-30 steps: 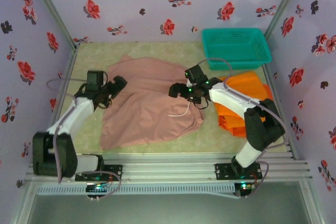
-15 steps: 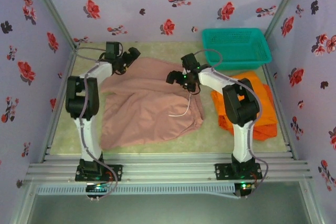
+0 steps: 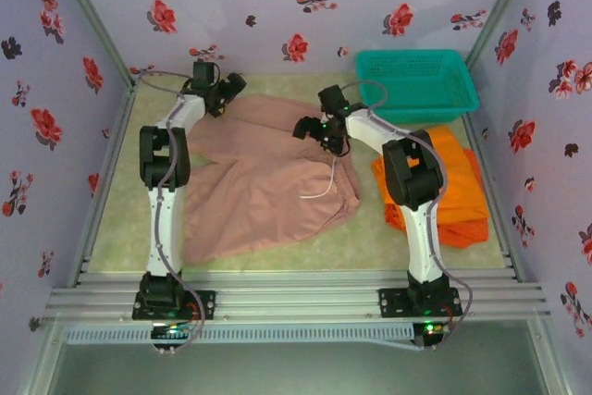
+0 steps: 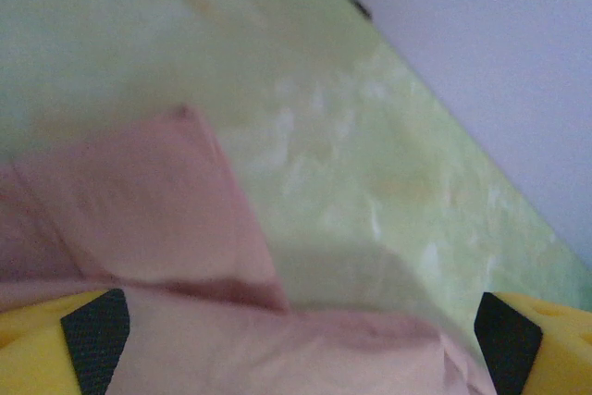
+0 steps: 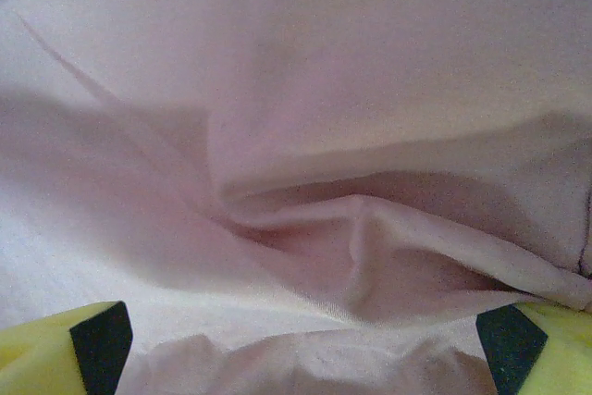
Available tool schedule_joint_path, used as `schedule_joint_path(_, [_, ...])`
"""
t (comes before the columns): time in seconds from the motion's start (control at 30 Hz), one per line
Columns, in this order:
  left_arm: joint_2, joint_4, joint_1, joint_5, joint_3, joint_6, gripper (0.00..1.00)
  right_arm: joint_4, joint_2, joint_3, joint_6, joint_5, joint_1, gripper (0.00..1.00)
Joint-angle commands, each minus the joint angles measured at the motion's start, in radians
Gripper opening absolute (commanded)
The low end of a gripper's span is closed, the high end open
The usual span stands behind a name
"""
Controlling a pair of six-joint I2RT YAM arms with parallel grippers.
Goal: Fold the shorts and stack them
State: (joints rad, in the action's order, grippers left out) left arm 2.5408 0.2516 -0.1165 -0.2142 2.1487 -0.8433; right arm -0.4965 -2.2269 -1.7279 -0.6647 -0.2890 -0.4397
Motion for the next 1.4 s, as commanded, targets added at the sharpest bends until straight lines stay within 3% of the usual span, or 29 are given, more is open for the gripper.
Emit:
schedule_joint_path(0.0, [0.117,0.111,0.038,0.055,0.117,0.015,0.99,-0.061,-0.050,-0.061,-0.013,0.021,0.013,0.99])
schedule_joint_path(0.23, [0.224,0.141,0.073,0.059,0.323,-0.025,0.99,-0.034,-0.100,-0.135,-0.099,-0.006,0.020,0.99])
schedule_joint_path(0.37, [0.109,0.165,0.083,0.054,0.291,0.018,0.99,-0.005,-0.063,-0.141,-0.116,-0.037,0.010,0.99])
schedule_joint_path(0.57, [-0.356,0.075,0.083,0.058,-0.137,0.088,0.99,0.002,0.103,-0.095,-0.085,-0.005,-0.020,0.99])
schedule_joint_path(0.73, [-0.778,0.124,0.083,0.068,-0.536,0.076,0.99,0.016,0.297,0.048,-0.067,0.053,-0.028,0.99])
schedule_joint_path(0.9, [-1.151,0.240,0.071,0.060,-0.934,-0.019,0.99,0.016,0.512,0.263,-0.050,0.127,-0.027,0.98])
schedule_joint_path(1.03, [-1.425,0.375,0.043,0.107,-1.225,-0.175,0.99,0.000,0.653,0.430,-0.052,0.167,-0.022,0.97])
schedule_joint_path(1.2, [-1.674,0.545,-0.011,0.161,-1.445,-0.324,0.93,0.024,0.755,0.588,-0.070,0.174,-0.022,0.96])
schedule_joint_path(1.37, [-1.768,0.712,-0.057,0.224,-1.520,-0.444,0.85,0.020,0.779,0.657,-0.072,0.188,-0.016,0.96])
